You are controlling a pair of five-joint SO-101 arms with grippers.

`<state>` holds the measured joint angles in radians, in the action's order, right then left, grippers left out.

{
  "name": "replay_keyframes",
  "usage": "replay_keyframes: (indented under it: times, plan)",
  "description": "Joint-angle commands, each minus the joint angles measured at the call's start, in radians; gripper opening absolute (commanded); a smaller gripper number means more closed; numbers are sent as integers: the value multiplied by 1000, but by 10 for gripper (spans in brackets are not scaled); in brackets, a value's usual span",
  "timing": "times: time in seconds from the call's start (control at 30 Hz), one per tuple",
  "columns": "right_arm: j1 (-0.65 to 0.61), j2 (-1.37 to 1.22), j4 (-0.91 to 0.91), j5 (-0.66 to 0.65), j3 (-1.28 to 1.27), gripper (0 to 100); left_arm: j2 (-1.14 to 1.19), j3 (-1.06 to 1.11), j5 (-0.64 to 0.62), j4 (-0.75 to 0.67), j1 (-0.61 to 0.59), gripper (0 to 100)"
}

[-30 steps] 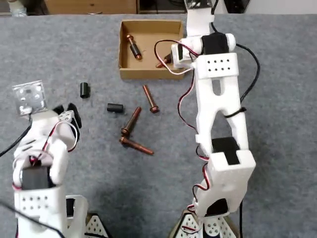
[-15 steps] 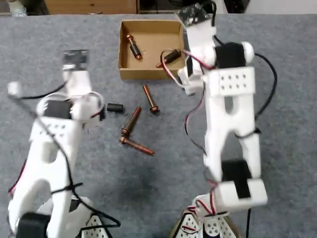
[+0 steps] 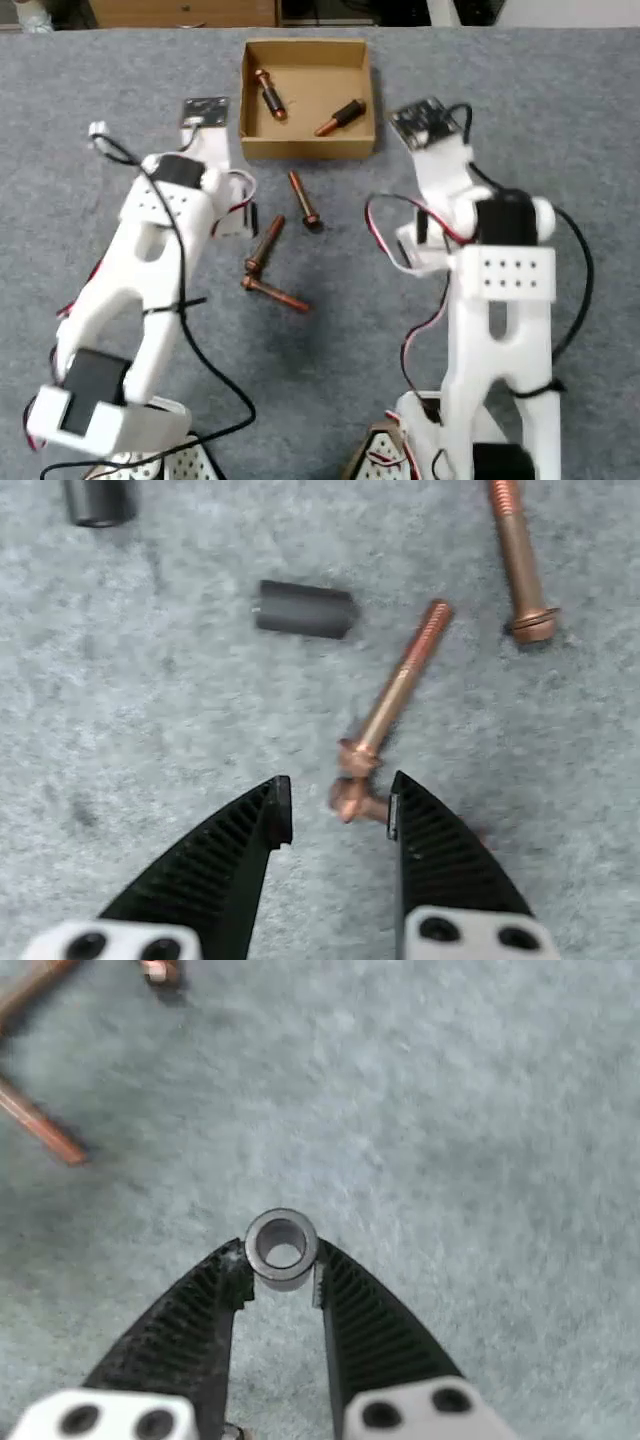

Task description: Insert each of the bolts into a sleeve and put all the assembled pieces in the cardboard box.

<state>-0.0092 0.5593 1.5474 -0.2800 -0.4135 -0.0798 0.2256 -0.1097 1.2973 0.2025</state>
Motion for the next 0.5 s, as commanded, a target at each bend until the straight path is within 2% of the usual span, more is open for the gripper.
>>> replay_keyframes:
  times: [0.0,0.17,0.27,0.4,0.47]
  plan:
    - [67,74,-92,-8,-114,2,70,-157,-48,41,80,171]
    - [111,105,-150,-8,-205,2,239,-284,-124,71,160,171]
    - [127,101,-149,-8,-217,2,340,-379,-249,81,163,171]
    - [145,101,-149,-8,-222,2,458,-522,-382,201,163,171]
    - [148,101,-149,-8,-222,2,501,-598,-453,218,158,171]
